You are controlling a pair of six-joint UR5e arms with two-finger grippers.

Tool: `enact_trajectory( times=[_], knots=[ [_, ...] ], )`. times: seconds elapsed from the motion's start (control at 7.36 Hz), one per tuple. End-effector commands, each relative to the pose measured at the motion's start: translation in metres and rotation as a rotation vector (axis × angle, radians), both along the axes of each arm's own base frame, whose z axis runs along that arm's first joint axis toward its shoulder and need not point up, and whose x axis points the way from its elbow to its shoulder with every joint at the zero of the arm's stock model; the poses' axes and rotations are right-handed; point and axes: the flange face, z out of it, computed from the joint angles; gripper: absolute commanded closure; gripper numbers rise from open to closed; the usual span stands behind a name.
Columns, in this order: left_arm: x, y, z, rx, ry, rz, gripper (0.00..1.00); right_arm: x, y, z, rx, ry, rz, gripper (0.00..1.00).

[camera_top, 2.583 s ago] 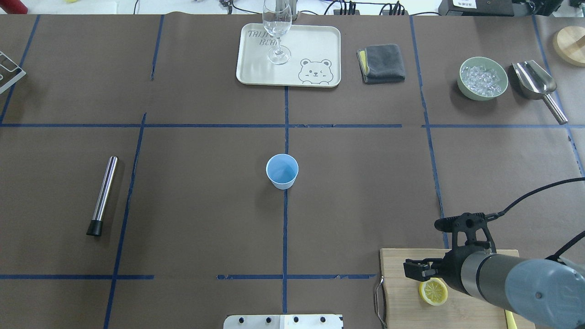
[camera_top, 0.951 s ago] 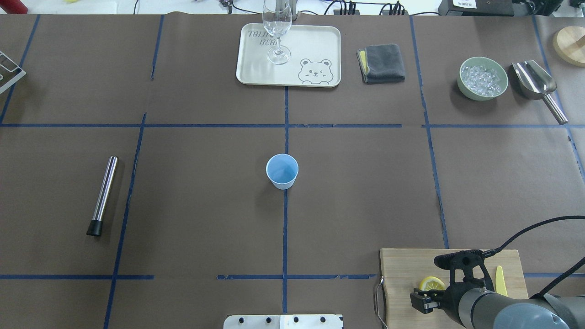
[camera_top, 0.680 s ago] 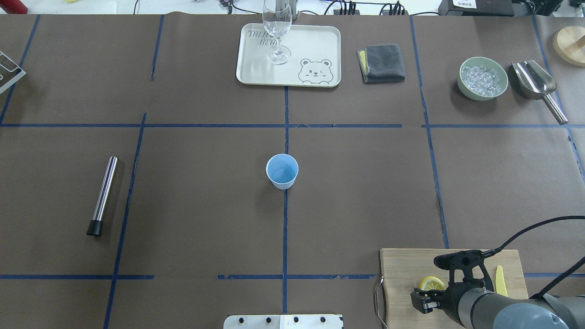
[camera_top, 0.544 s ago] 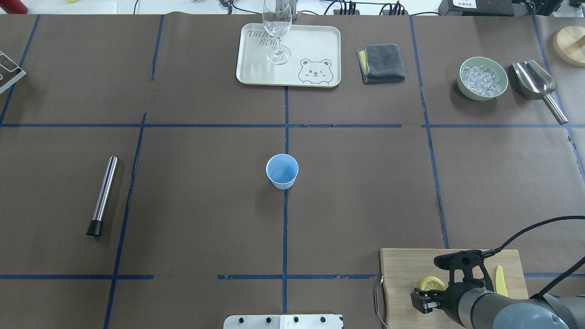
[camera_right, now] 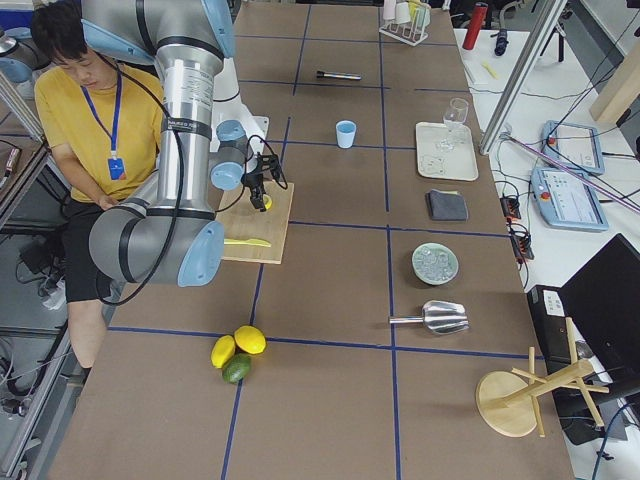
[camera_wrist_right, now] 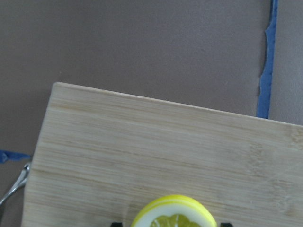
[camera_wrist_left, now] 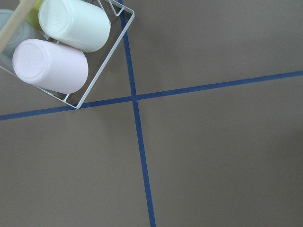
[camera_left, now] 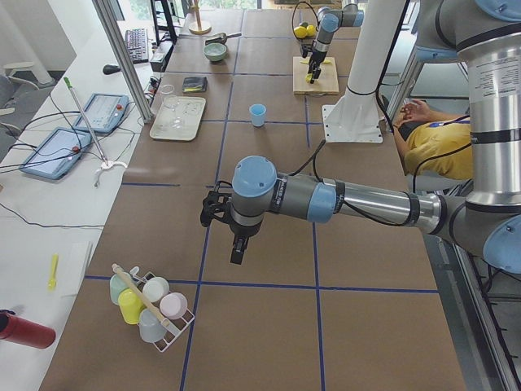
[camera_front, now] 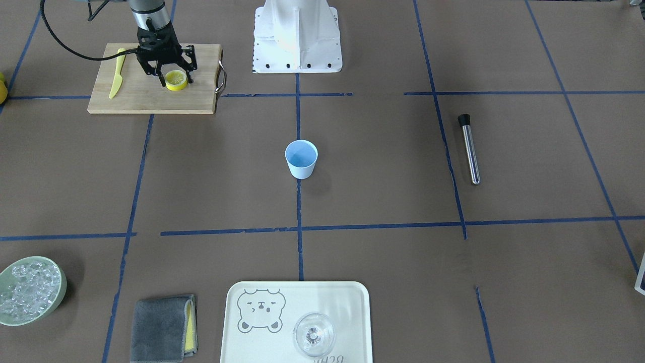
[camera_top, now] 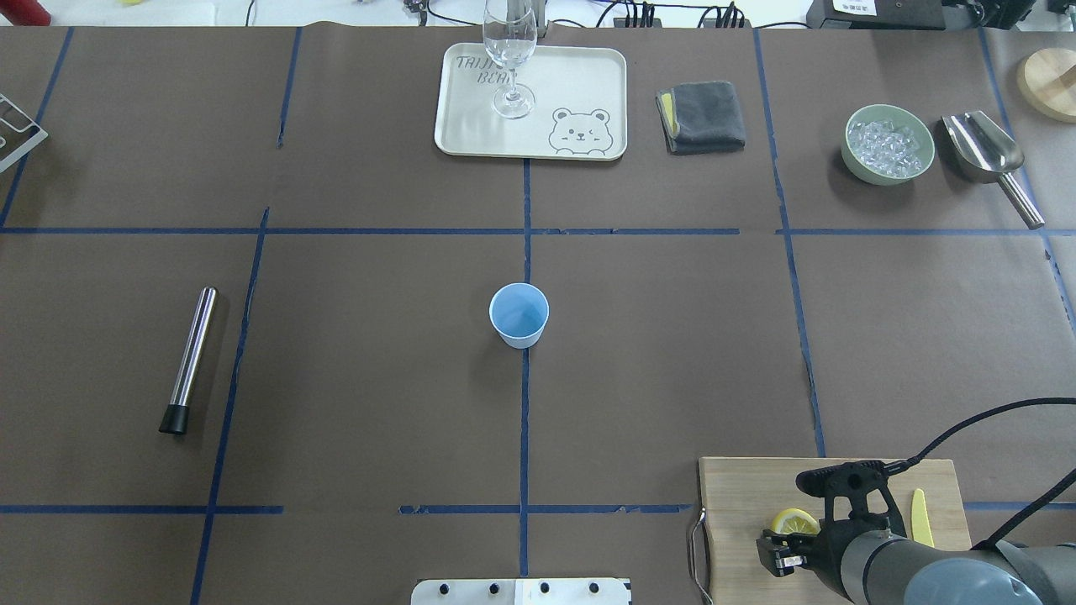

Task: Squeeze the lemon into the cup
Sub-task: 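Lift the lemon slice with the right gripper and carry it toward the blue cup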

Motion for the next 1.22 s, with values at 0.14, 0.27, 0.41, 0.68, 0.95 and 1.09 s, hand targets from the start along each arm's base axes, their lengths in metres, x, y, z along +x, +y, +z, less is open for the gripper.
enact_trajectory(
  times=[0.14,0.27,0.41,0.68,0.95,1.09],
  knots=[
    [0.0,0.0,-0.002,0.004,-0.001,-0.001,0.0,0.002,-0.003,-0.005,0.0,-0.01,0.007,0.95],
    [0.0,0.0,-0.004,0.009,-0.001,-0.001,0.0,0.005,-0.004,-0.011,0.0,-0.022,0.011,0.99],
    [0.0,0.0,-0.005,0.01,-0.001,-0.001,0.0,0.012,-0.006,-0.028,-0.005,-0.056,0.011,0.99],
    [0.0,0.0,-0.007,0.015,-0.002,-0.001,0.0,0.019,-0.015,-0.042,-0.006,-0.08,0.032,0.98],
    [0.0,0.0,-0.008,0.015,0.0,-0.001,0.0,0.011,-0.023,-0.065,-0.015,-0.112,0.032,0.97],
    [0.0,0.0,-0.006,0.012,-0.002,-0.001,0.0,-0.002,-0.037,-0.087,-0.044,-0.095,0.038,0.96]
  ],
)
